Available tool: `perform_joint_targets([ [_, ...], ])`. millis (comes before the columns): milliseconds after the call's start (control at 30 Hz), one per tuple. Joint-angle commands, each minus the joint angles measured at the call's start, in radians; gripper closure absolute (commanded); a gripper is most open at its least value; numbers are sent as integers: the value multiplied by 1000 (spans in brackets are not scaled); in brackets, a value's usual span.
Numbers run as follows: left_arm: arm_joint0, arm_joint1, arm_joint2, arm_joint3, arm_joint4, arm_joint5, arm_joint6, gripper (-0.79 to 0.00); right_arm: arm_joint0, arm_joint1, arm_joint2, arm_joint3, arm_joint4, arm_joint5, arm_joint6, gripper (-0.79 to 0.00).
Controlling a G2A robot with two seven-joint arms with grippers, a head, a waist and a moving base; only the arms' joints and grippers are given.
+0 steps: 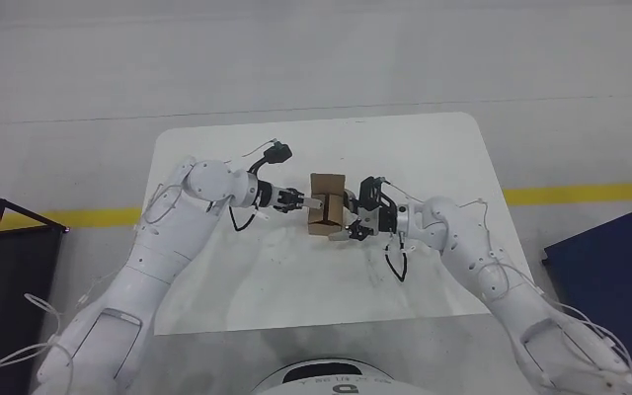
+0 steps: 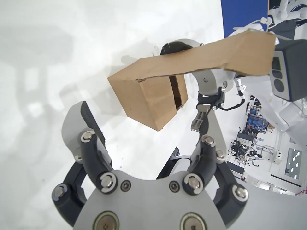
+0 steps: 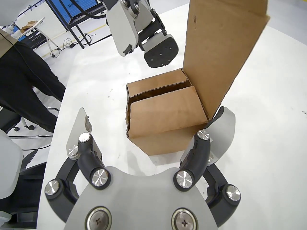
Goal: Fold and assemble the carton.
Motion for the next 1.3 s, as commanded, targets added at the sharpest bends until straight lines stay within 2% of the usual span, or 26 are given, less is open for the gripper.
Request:
perform_joint_targets([
  [0,6,0,4,-4,-7,-1,7,-385,-1,2,-5,-3,6,0,1,-785],
  [100,-4,-6,27,17,-5,-5,14,-256,-2,5,-11,-7,11,0,3,-785],
  [300,-51,-23,81,84,1,-10,27,-182,-7,15,-11,-19,14,0,0,-785],
  [333,-56,-26,90,93,-4,-11,24,-102,-9,17,-10,-21,13,0,-1,-785],
  [367,-61,-29,97,102,-11,-14,23,-58,-11,18,-9,-24,13,0,-1,-785],
  [500,-86,-43,135,139,-23,-33,12,-55,-23,24,-9,-40,7,0,4,-785],
  [567,-100,-50,150,156,-27,-37,16,0,-28,26,-10,-50,3,0,8,-785],
  [733,-134,-62,176,177,-34,-42,8,0,-37,30,-7,-67,-4,0,16,-785],
  [933,-161,-60,174,158,-7,-25,-9,0,-41,33,5,-81,-6,0,15,-785],
  [967,-163,-58,173,153,0,-22,-9,-31,-41,34,8,-83,-7,2,14,-785],
  [1000,-162,-57,170,150,5,-19,-8,-748,-41,34,12,-83,-7,8,11,-785],
  [1033,-161,-55,168,147,7,-18,-9,-785,-41,34,17,-83,-7,18,6,-785],
  [1267,-133,-42,147,141,15,-28,2,-785,-32,32,60,-108,-20,99,-56,-785],
])
